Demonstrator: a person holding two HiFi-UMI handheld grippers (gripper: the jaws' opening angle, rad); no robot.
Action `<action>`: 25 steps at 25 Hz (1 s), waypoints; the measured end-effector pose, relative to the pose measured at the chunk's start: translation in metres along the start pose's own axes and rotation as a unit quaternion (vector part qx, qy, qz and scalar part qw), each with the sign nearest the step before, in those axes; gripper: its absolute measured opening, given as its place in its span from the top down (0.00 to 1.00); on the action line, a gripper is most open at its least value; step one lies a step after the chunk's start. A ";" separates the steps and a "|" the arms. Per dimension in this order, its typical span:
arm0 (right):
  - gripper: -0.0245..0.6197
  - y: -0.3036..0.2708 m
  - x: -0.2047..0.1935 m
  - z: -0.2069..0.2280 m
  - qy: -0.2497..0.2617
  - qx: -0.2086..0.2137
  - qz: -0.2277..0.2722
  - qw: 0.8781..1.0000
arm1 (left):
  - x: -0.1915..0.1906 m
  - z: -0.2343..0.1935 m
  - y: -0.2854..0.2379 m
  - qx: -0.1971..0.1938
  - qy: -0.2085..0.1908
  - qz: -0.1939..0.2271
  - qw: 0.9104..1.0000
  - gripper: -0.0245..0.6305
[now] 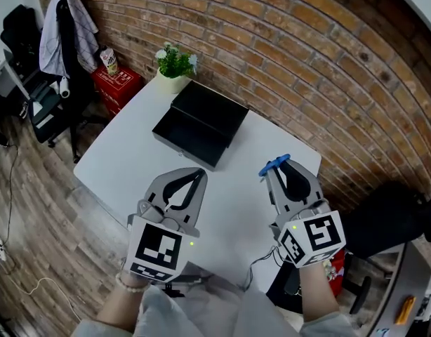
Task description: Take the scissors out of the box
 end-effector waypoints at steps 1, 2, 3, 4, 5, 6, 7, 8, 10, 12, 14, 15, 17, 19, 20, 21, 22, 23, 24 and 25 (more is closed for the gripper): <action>0.81 0.008 0.000 0.000 -0.001 -0.002 0.002 1.000 | 0.001 0.002 0.002 -0.001 -0.002 0.001 1.000 0.93; 0.81 0.015 0.000 -0.001 0.001 -0.003 0.003 1.000 | 0.001 0.004 0.004 -0.001 -0.004 0.000 1.000 0.93; 0.81 0.021 -0.001 -0.002 0.004 -0.004 0.004 1.000 | 0.001 0.007 0.006 -0.003 -0.006 -0.002 1.000 0.93; 0.81 0.027 -0.002 -0.004 0.008 -0.004 0.003 1.000 | 0.002 0.009 0.008 -0.005 -0.009 -0.003 1.000 0.93; 0.81 0.033 -0.003 -0.006 0.011 -0.005 0.003 1.000 | 0.003 0.012 0.011 -0.008 -0.011 -0.002 1.000 0.93; 0.81 0.038 -0.005 -0.008 0.014 -0.004 0.002 1.000 | 0.004 0.015 0.014 -0.009 -0.013 -0.001 1.000 0.93; 0.81 0.043 -0.005 -0.010 0.016 -0.004 0.002 1.000 | 0.004 0.018 0.017 -0.009 -0.013 -0.001 1.000 0.93; 0.81 0.047 -0.006 -0.012 0.017 -0.004 0.002 1.000 | 0.004 0.020 0.019 -0.009 -0.012 0.000 1.000 0.93; 0.81 0.056 -0.006 -0.014 0.017 -0.004 0.003 1.000 | 0.005 0.023 0.025 -0.007 -0.008 0.005 1.000 0.93; 0.81 0.063 -0.006 -0.016 0.013 -0.005 0.003 1.000 | 0.008 0.026 0.029 -0.010 -0.009 0.015 1.000 0.93; 0.81 0.070 -0.007 -0.018 0.009 -0.006 0.003 1.000 | 0.009 0.028 0.033 -0.015 -0.018 0.015 1.000 0.93; 0.81 0.074 -0.007 -0.018 0.006 -0.006 0.002 1.000 | 0.009 0.030 0.034 -0.017 -0.023 0.013 0.999 0.93; 0.81 0.080 -0.009 -0.019 0.001 -0.009 0.001 1.000 | 0.009 0.033 0.038 -0.018 -0.032 0.012 0.999 0.93; 0.81 0.086 -0.011 -0.020 -0.007 -0.011 0.001 1.000 | 0.009 0.036 0.041 -0.017 -0.033 0.011 0.999 0.93; 0.81 0.089 -0.012 -0.021 -0.010 -0.013 0.001 1.000 | 0.008 0.037 0.043 -0.018 -0.032 0.011 0.999 0.93; 0.81 0.091 -0.013 -0.022 -0.012 -0.014 0.001 1.000 | 0.008 0.038 0.044 -0.019 -0.031 0.010 0.999 0.93; 0.81 0.093 -0.014 -0.022 -0.013 -0.015 0.000 1.000 | 0.007 0.039 0.044 -0.020 -0.030 0.010 0.999 0.93; 0.81 0.094 -0.015 -0.023 -0.013 -0.015 0.000 1.000 | 0.006 0.039 0.045 -0.021 -0.030 0.010 0.999 0.93; 0.81 0.096 -0.015 -0.024 -0.013 -0.015 0.000 1.000 | 0.006 0.040 0.045 -0.021 -0.029 0.010 0.999 0.93; 0.81 0.097 -0.015 -0.024 -0.013 -0.015 0.000 1.000 | 0.006 0.040 0.046 -0.021 -0.028 0.010 0.999 0.93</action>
Point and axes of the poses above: the fingertips, and each gripper's own axes: y backward along the fingers, z to its right, x out of its top, the point moved 2 cm from there along y, backward along the fingers, and after that the axes turned 5 degrees about -x, right-handed, at the moved point
